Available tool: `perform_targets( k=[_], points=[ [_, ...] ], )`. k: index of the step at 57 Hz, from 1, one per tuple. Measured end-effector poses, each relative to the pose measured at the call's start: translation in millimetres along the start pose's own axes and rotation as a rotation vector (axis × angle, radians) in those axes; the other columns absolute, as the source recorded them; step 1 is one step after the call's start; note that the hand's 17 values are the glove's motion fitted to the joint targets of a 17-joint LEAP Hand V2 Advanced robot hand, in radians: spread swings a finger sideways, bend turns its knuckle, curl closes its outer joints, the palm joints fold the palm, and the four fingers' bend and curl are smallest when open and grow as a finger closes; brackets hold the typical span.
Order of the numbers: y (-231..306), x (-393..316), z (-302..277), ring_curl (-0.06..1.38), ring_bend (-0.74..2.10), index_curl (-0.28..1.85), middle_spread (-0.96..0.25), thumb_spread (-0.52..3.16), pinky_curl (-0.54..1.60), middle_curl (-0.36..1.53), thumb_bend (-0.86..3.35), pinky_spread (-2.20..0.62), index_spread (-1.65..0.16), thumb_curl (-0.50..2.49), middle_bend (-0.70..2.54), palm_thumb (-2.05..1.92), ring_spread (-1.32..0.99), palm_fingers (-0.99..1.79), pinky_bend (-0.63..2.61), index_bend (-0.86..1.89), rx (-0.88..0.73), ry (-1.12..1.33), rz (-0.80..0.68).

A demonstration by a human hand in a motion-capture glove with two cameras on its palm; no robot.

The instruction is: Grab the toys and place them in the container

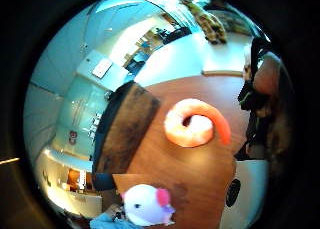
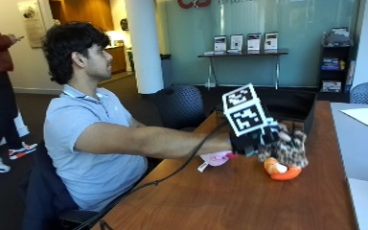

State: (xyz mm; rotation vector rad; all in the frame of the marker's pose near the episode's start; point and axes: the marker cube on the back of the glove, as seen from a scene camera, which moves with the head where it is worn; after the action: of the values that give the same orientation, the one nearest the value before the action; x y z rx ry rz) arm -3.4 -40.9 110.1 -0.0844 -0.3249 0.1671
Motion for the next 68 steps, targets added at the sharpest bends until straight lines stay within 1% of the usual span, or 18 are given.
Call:
perform_targets(
  k=[8,13,16,21,27,32,36,37,40,43,45,50,53,59,68],
  points=[
    [-19,-82,-54,0.27,0.56,0.47,-0.1,1.58,0.41,0.16,0.6,-0.42,-0.19,0.51,0.18,0.73,-0.14,0.87,1.1,0.62,0.085,-0.203,-0.099],
    [-24,-153,-79,0.28,0.55,0.47,-0.1,1.58,0.41,0.17,0.61,-0.42,-0.19,0.53,0.17,0.73,-0.14,0.89,1.08,0.6,0.055,-0.481,-0.156],
    [-23,-191,-85,0.28,0.54,0.48,-0.1,1.57,0.41,0.18,0.61,-0.43,-0.19,0.54,0.17,0.73,-0.14,0.89,1.08,0.59,0.042,-0.571,-0.2],
    [-20,-251,-85,0.28,0.52,0.49,-0.1,1.58,0.41,0.18,0.63,-0.43,-0.19,0.55,0.17,0.73,-0.14,0.88,1.08,0.58,0.03,-0.521,-0.293],
    [-7,-306,-77,0.28,0.51,0.49,-0.11,1.58,0.41,0.18,0.64,-0.43,-0.19,0.57,0.16,0.73,-0.15,0.88,1.07,0.57,-0.004,-0.428,-0.412],
    [2,-329,-65,0.28,0.5,0.5,-0.11,1.57,0.41,0.19,0.64,-0.43,-0.19,0.58,0.16,0.72,-0.15,0.88,1.07,0.55,-0.098,-0.391,-0.451],
    [8,-336,-53,0.29,0.48,0.49,-0.11,1.57,0.41,0.19,0.61,-0.43,-0.2,0.57,0.17,0.67,-0.15,0.84,1.09,0.48,-0.21,-0.343,-0.471],
    [9,-336,-50,0.28,0.48,0.48,-0.1,1.59,0.42,0.2,0.61,-0.43,-0.2,0.56,0.18,0.65,-0.15,0.8,1.11,0.43,-0.231,-0.327,-0.471],
    [10,-335,-44,0.29,0.42,0.45,-0.09,1.61,0.45,0.2,0.49,-0.42,-0.24,0.46,0.17,0.36,-0.14,0.49,1.2,0.22,-0.269,-0.28,-0.477],
    [11,-333,-41,0.28,0.35,0.43,-0.07,1.52,0.47,0.2,0.27,-0.38,-0.27,0.34,0.14,-0.03,-0.13,0.19,1.22,0.14,-0.267,-0.26,-0.497],
    [10,-330,-40,0.28,0.33,0.4,-0.06,1.46,0.46,0.19,0.17,-0.35,-0.29,0.3,0.12,-0.13,-0.12,0.11,1.21,0.14,-0.252,-0.254,-0.503],
    [9,-316,-41,0.24,0.28,0.36,-0.05,1.36,0.43,0.2,-0.02,-0.29,-0.32,0.25,0.16,-0.18,-0.11,0.05,1.2,0.16,-0.229,-0.245,-0.505],
    [11,-305,-43,0.23,0.23,0.37,-0.05,1.32,0.4,0.21,-0.07,-0.22,-0.33,0.22,0.19,-0.17,-0.1,-0.01,1.14,0.2,-0.236,-0.252,-0.505],
    [20,-273,-42,0.23,0.22,0.37,-0.05,1.28,0.35,0.23,-0.09,-0.1,-0.34,0.19,0.19,-0.15,-0.1,-0.02,1.01,0.23,-0.249,-0.231,-0.484],
    [42,-204,-37,0.24,0.23,0.39,-0.05,1.27,0.31,0.25,-0.08,-0.02,-0.35,0.16,0.19,-0.12,-0.09,0.0,0.9,0.27,-0.291,-0.069,-0.441]
  ],
)
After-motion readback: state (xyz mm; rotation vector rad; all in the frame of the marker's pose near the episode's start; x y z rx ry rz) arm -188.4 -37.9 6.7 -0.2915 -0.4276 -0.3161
